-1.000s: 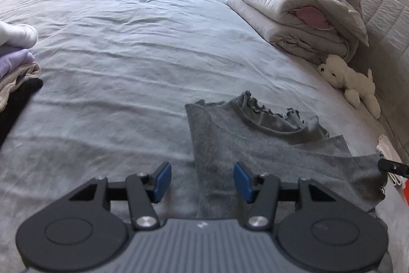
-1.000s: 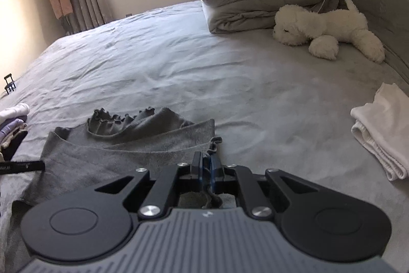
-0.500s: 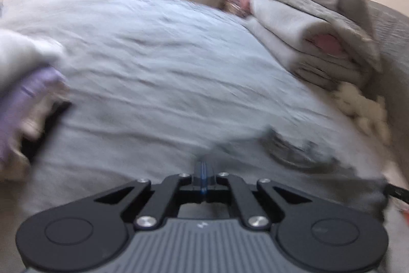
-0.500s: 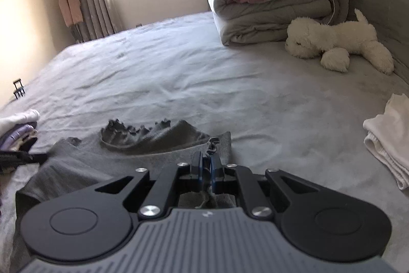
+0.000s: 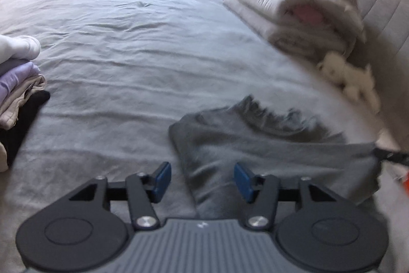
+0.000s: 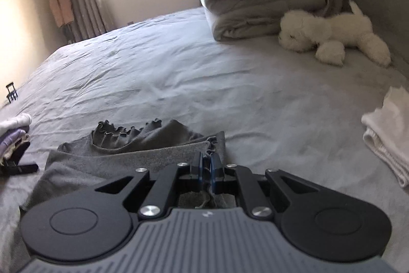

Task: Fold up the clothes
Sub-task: 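Lay the folded edge down and open the right gripper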

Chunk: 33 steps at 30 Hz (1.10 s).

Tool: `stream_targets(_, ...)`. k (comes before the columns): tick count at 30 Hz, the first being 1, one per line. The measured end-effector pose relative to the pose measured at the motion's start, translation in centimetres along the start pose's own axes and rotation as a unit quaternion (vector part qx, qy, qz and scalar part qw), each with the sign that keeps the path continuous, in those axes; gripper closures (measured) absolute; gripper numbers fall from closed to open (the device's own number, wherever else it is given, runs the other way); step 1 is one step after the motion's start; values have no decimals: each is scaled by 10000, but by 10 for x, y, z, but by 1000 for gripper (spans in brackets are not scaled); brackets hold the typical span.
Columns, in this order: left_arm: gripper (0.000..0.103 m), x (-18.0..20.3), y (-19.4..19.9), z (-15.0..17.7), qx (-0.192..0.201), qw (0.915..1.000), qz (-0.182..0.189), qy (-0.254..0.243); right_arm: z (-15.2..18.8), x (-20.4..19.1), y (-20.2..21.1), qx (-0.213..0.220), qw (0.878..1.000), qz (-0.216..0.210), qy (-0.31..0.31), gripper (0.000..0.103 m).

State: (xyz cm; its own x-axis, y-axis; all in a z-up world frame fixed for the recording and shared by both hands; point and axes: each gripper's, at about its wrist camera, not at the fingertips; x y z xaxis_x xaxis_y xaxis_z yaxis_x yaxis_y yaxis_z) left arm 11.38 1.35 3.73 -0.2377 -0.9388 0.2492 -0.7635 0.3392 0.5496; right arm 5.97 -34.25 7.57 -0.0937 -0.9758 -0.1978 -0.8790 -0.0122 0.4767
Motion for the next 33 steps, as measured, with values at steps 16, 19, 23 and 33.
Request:
stream_targets(16,87,0,35,-8,259,9990,63,-366,2,-8,8,-125,9987,-396,280,68)
stream_targets(19,74,20,49,2,308,9946,207,-970,7,-11,9,-191,9976,-363,549,51)
stream_targets(23,66,42,53,26,165,9805,111,-1954,15,-14,9,-314,9951,-297,890,51)
stream_targets(33,64,49,64,49,331,9485,172,-3145,26,-4,4,-737,9928,-151,928,68)
Point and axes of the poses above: each gripper's, at about its wrist camera, not at the fingertips, and y roughly against the way its jaws point, x to its right, z to its underside, and after that the axes turned 11 degrees about x, right-handed
